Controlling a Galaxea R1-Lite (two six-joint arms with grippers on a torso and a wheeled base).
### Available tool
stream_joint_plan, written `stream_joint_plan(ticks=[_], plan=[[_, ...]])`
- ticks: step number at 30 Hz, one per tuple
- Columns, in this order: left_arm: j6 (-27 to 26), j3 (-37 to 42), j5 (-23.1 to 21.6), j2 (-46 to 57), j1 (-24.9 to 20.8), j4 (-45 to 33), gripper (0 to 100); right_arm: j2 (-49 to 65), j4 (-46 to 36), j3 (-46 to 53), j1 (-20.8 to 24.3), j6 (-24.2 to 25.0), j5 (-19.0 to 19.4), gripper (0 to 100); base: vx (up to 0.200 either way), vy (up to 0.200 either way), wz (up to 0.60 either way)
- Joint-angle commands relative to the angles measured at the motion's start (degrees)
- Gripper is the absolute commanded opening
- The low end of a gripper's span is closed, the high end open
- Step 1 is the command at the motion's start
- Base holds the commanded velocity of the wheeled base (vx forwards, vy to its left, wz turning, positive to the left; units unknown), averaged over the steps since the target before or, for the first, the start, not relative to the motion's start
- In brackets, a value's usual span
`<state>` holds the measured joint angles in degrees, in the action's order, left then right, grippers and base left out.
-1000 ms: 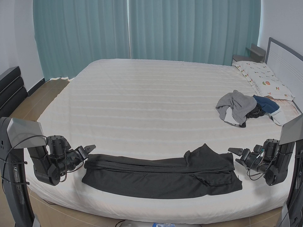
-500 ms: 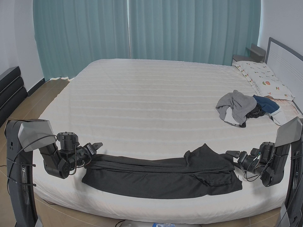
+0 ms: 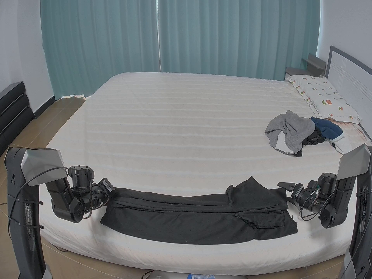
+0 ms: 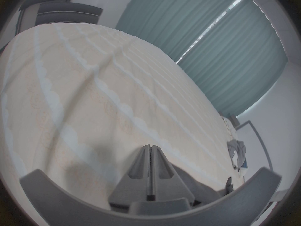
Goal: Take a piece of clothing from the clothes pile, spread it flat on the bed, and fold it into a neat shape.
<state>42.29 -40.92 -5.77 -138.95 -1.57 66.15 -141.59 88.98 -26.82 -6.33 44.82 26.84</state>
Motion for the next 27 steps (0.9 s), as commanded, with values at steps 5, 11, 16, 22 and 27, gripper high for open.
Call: stream_joint_plan(ticks=[5, 11, 16, 22, 27], plan=[[2.8, 0.8, 2.3, 2.1, 1.1, 2.8, 0, -0.5, 0.2, -2.4, 1.6, 0.1, -1.4, 100, 0.000, 0.000, 0.00], [2.8, 0.8, 3.7, 1.7, 1.7, 4.1, 0, -1.3, -3.4, -5.6, 2.8, 0.0, -4.3, 100, 0.000, 0.000, 0.00], [2.7, 0.8, 3.7, 1.6, 1.5, 4.1, 0, -1.5, -3.6, -6.2, 3.0, -0.1, -4.4, 100, 0.000, 0.000, 0.00], [2.7, 0.8, 3.7, 1.5, 1.2, 4.1, 0, -1.9, -3.7, -6.2, 3.8, -0.4, -4.6, 0, 0.000, 0.000, 0.00], [2.7, 0.7, 3.7, 1.4, 1.2, 4.1, 0, -1.8, -3.5, -7.1, 3.5, -0.2, -4.7, 0, 0.000, 0.000, 0.00]])
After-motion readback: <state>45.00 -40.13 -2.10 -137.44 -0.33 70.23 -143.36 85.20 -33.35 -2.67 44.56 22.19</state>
